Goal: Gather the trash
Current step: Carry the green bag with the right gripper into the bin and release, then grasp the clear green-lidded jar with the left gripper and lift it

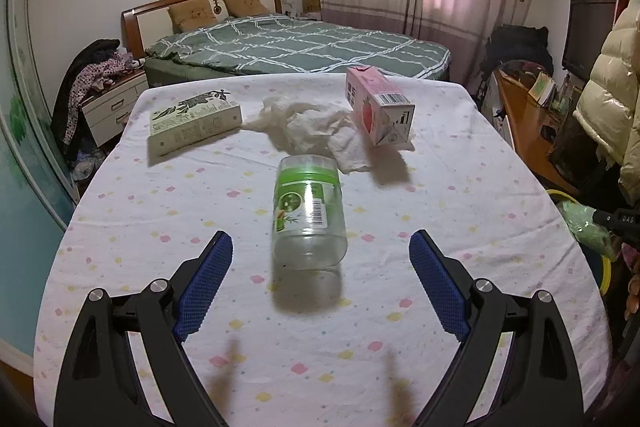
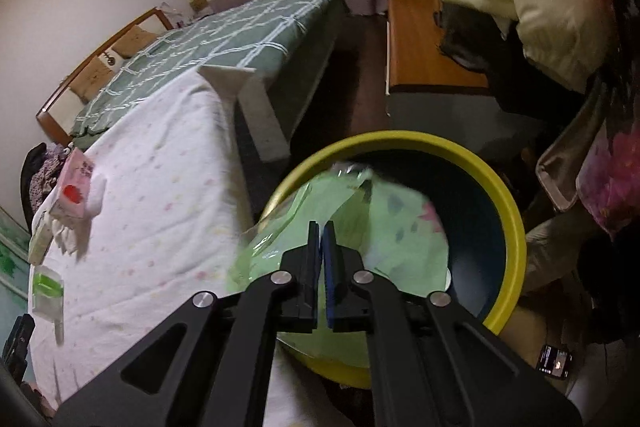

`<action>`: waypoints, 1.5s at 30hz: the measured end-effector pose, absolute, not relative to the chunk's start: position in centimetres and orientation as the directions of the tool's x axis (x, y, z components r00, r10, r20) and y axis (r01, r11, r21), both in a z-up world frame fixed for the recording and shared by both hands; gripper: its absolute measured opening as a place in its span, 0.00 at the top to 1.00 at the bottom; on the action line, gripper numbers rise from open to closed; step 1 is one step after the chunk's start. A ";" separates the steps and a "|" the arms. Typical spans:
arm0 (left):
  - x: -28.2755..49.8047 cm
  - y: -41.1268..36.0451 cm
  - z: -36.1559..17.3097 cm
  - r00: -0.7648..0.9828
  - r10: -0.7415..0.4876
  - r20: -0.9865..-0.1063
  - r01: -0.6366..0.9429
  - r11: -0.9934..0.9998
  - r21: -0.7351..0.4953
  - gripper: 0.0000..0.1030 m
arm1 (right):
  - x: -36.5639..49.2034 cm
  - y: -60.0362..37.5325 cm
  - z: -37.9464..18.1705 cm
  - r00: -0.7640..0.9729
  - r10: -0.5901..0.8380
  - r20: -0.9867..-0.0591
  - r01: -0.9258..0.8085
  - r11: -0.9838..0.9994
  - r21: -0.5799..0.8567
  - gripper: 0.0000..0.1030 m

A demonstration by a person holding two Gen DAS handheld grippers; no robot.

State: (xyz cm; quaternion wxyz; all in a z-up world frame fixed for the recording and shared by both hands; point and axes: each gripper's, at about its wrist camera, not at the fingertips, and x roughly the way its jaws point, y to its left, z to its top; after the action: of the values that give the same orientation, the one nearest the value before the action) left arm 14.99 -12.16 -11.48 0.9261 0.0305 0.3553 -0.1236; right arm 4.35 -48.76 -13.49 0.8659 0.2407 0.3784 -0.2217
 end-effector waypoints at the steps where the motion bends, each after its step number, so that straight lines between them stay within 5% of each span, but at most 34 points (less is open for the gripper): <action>1: 15.1 -12.3 -11.6 0.717 -0.204 -0.667 0.250 0.968 -0.028 0.14 | 4.3 -48.9 -13.7 0.612 -0.203 -0.764 0.571 0.783 0.249 0.94; 22: 18.4 -12.1 -13.0 0.691 -0.145 -0.708 0.208 0.978 0.002 0.14 | 3.9 -48.8 -14.0 0.618 -0.215 -0.756 0.579 0.775 0.253 0.83; 45: 19.4 -12.5 -14.7 0.642 -0.156 -0.750 0.223 0.975 -0.011 0.53 | 4.1 -48.4 -14.1 0.627 -0.200 -0.753 0.564 0.784 0.261 0.83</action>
State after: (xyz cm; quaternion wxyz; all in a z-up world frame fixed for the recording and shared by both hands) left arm 19.44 -12.49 -14.68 0.9053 0.0410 0.4097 -0.1046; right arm 4.10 -48.37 -14.12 0.8682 0.2445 0.3715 -0.2201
